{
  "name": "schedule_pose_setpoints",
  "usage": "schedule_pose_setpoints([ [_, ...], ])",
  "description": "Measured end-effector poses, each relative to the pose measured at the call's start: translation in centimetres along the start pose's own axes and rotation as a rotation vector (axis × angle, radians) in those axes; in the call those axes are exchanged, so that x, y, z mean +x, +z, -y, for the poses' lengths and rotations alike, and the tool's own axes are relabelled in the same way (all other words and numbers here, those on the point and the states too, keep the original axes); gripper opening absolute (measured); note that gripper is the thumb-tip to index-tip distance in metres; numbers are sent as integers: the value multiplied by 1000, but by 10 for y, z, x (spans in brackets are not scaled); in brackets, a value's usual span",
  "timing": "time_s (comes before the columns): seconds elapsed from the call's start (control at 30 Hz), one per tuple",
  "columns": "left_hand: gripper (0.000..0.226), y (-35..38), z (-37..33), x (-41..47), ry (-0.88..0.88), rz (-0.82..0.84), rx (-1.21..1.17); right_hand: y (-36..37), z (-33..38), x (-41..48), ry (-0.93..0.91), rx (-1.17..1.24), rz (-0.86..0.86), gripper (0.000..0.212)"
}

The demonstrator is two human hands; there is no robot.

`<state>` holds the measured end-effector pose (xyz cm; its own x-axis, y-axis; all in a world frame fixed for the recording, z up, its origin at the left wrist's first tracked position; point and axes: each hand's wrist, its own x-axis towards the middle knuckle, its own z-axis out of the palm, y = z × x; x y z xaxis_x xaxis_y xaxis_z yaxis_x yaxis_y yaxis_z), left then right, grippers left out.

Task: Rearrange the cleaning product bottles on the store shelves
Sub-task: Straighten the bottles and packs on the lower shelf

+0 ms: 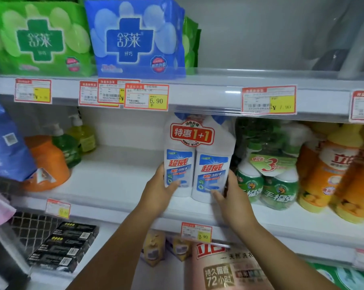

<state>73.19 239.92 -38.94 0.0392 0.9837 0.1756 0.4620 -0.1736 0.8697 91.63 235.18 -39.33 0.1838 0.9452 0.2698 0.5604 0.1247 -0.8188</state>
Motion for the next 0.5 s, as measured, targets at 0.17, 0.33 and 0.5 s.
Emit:
schedule_pose_setpoints([
  [0.17, 45, 3, 1, 3, -3, -11, 46, 3, -3, 4, 24, -3, -11, 56],
  [0.33, 45, 7, 2, 3, -10, -43, 81, 5, -5, 11, 69, -22, 18, 48],
  [0.5, 48, 10, 2, 4, -22, -67, 97, 8, -7, 17, 93, -75, 31, 44],
])
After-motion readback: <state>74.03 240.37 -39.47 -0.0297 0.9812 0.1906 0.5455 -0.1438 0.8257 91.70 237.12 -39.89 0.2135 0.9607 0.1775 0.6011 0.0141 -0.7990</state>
